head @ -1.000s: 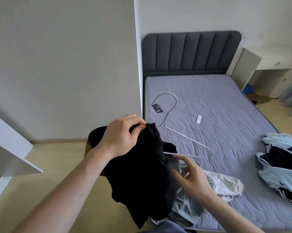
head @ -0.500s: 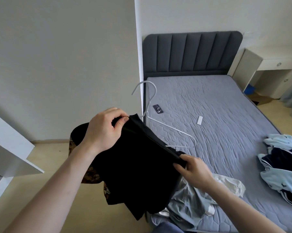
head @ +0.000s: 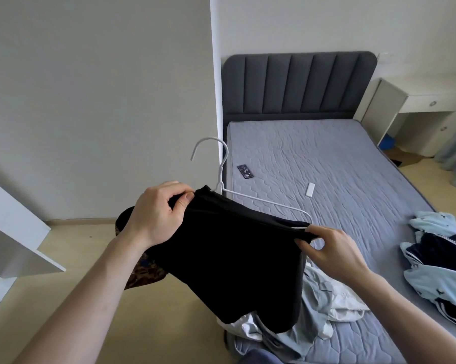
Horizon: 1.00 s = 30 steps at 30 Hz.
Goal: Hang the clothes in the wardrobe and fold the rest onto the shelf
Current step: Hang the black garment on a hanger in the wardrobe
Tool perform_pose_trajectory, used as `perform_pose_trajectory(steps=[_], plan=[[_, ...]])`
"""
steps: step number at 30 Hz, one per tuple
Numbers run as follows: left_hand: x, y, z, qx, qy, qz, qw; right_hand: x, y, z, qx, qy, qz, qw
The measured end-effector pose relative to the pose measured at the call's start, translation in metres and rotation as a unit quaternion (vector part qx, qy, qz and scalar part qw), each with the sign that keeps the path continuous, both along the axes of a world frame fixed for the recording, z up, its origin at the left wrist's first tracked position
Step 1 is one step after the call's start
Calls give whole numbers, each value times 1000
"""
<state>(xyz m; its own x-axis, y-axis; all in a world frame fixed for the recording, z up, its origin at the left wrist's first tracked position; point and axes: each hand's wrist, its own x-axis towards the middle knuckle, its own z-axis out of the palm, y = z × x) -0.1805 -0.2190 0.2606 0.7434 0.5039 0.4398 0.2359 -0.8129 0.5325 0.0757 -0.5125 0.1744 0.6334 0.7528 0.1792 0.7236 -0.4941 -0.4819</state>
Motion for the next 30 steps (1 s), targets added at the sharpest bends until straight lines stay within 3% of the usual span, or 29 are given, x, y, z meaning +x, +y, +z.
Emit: perform_pose_trajectory(steps=[5,11,18,21,24,27,30], plan=[[-7,-9,-3,51,12,58,997,5,-10,16,3,-22,2,1000],[1,-13,-4,76,64,61,993,11,-4,21,64,-33,-9,997],[16,-13,-19,83,145,25,986,0,48,80,145,107,26,983],[24,-15,-24,69,182,23,981,-30,66,120,235,170,53,956],[31,-13,-30,19,182,50,982,-71,75,150,297,200,151,921],[34,-11,-34,-45,116,94,988,-95,77,147,245,189,257,915],[30,-15,-33,-95,80,109,986,-90,75,119,134,142,294,936]])
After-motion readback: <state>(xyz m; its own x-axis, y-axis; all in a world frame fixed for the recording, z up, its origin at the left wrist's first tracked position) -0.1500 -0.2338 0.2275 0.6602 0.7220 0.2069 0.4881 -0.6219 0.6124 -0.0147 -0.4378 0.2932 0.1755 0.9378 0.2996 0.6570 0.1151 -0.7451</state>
